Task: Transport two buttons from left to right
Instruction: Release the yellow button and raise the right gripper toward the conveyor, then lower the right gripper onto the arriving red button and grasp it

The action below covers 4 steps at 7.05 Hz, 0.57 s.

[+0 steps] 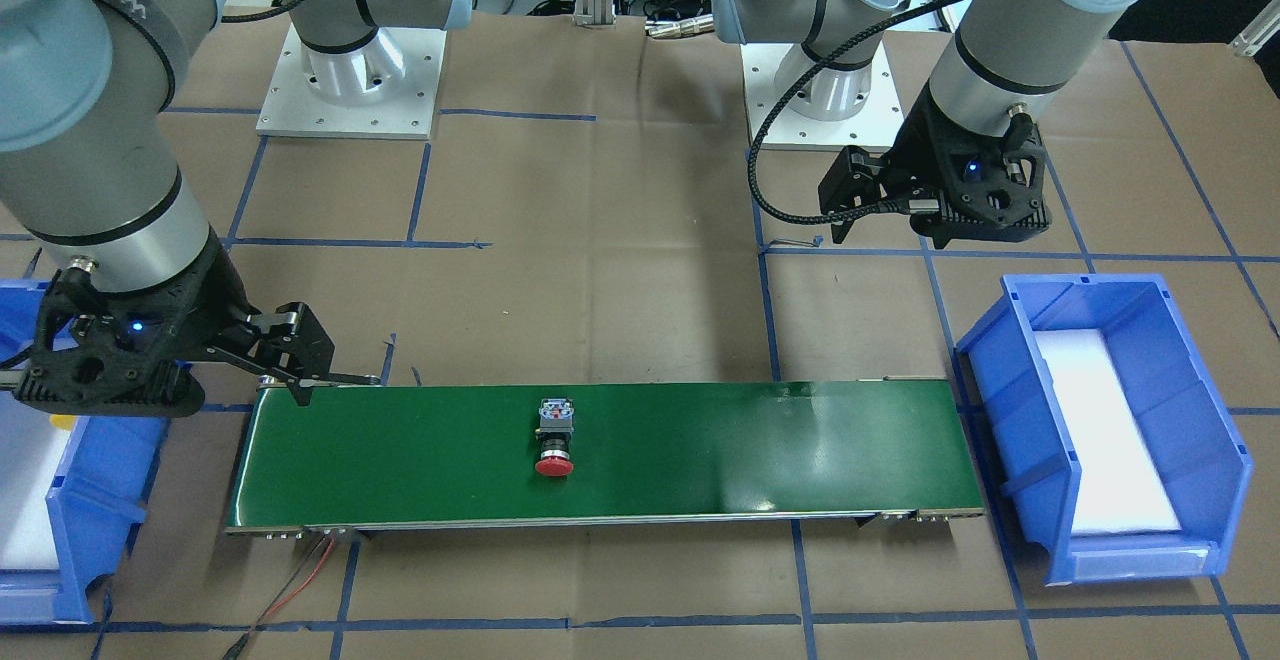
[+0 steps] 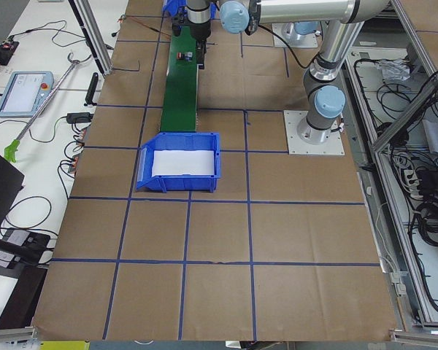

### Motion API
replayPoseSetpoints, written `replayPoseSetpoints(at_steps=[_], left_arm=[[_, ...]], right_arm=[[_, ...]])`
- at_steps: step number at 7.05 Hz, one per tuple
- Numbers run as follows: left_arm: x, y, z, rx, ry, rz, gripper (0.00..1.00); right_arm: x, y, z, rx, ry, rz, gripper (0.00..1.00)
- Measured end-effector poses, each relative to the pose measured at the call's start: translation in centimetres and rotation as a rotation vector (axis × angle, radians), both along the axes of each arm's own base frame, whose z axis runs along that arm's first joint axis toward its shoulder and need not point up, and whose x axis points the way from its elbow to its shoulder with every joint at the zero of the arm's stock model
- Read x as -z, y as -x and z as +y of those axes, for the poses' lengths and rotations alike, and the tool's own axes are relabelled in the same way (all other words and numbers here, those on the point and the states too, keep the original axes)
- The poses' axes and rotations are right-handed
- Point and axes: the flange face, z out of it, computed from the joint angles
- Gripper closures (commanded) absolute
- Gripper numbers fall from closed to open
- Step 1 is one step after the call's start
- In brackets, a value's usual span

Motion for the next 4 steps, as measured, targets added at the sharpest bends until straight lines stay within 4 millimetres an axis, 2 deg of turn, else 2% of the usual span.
replayPoseSetpoints(at_steps=[2,4], left_arm=[[-0.1,0.0,0.0,0.0,0.001,0.0,0.0],[-0.1,0.0,0.0,0.001,0.001,0.0,0.0]], right_arm=[[2.0,-2.9,-0.1,-0.004,-0.027,-0.006,0.01],[4.7,-4.1,-0.7,0.019,-0.055,-0.012,0.01]])
